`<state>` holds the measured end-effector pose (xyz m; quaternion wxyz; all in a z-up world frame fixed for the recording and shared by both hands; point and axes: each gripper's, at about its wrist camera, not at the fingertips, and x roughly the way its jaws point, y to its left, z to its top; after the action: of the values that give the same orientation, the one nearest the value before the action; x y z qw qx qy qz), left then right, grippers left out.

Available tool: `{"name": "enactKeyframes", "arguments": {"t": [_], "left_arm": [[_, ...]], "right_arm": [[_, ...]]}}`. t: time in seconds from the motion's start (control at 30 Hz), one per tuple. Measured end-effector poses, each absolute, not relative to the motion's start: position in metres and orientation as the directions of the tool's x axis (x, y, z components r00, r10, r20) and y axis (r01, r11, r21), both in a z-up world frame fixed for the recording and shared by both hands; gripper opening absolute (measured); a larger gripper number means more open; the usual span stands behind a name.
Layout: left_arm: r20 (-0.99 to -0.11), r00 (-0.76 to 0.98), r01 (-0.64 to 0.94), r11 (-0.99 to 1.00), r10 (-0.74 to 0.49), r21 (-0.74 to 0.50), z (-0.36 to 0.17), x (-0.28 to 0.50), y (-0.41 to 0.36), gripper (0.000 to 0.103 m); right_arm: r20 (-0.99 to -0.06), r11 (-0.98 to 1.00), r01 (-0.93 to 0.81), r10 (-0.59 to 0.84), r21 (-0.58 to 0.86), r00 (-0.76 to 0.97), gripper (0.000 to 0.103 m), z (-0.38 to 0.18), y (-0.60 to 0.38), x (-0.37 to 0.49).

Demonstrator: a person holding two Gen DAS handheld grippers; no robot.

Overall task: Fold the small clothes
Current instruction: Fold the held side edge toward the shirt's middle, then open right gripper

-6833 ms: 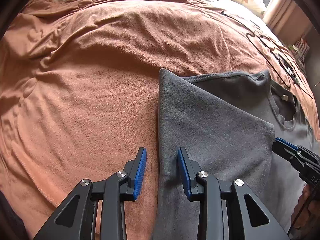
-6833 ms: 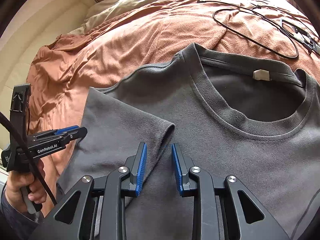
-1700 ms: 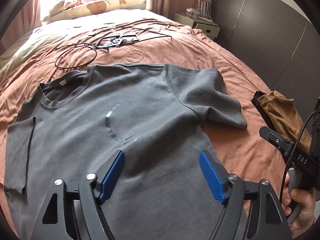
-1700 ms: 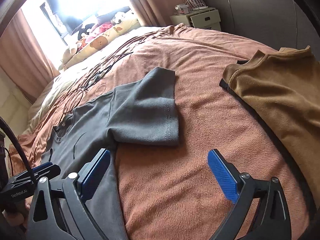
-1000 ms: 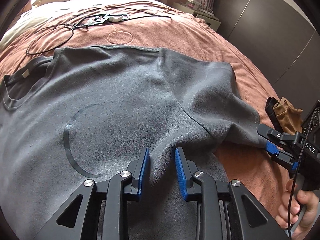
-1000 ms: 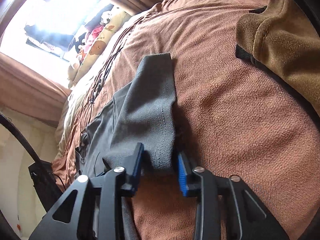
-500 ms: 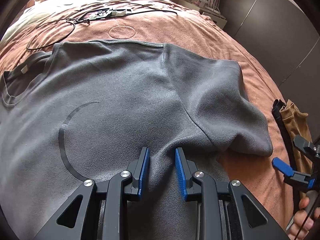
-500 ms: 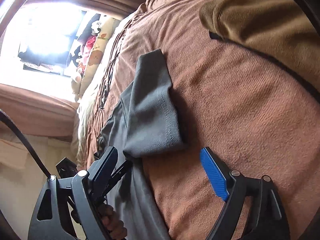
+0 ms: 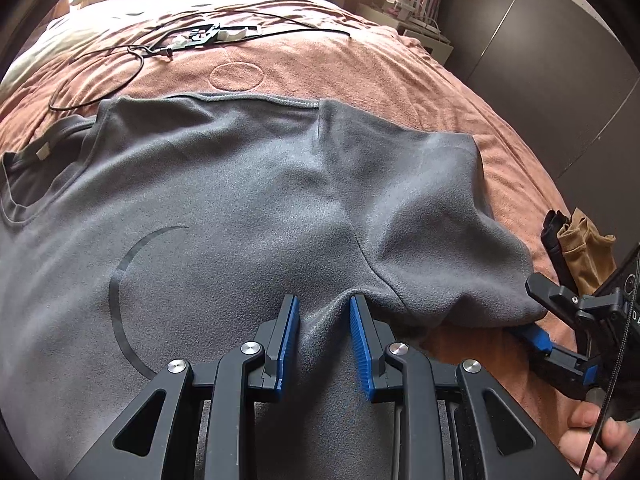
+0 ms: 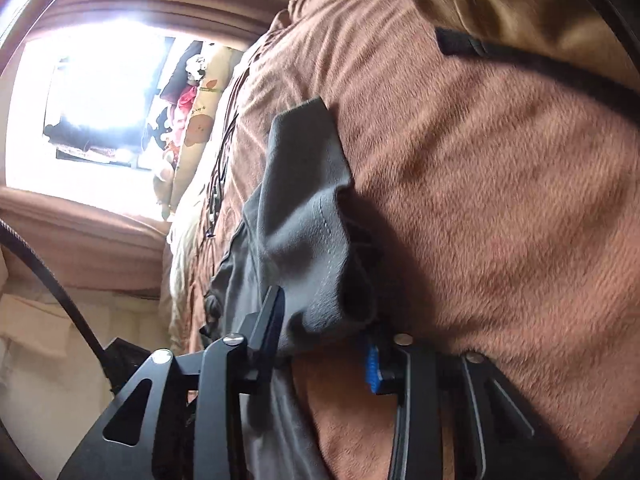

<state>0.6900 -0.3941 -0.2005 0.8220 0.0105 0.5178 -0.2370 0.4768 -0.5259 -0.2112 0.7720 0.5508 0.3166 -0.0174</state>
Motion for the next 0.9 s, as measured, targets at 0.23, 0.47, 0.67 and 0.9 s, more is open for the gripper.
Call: {"name": "enactKeyframes", "arguments": {"t": [0.23,0.47,0.67,0.9], "left_arm": [[-0.847,0.343,0.418,0.874,-0.406,-0.249,-0.198,0.688,-0.401,0.028],[-0.825,0.316,0.446,0.841,-0.469,-0.307,-0.194,0.682,-0.407,0.028],[-0.82,0.297,0.458,0.827,-0.489,-0.327,-0.2,0.683,-0.419,0.028],[-0.804,0.283,0.415,0.822,-0.523,-0.389,-0.206,0.684,-0.415,0.026]], "right_arm": [[-0.395,0.437,0.253,0.272,0.863,0.877,0.003,-0.182,-0.532,0.463],[-0.305,0.441,0.152,0.3,0.885,0.904,0.003,-0.166,-0.53,0.463],[-0.274,0.458,0.081,0.372,0.885,0.887,0.003,-0.165,-0.513,0.482],[-0.294,0.503,0.046,0.427,0.863,0.855,0.003,-0.163,-0.507,0.517]]}}
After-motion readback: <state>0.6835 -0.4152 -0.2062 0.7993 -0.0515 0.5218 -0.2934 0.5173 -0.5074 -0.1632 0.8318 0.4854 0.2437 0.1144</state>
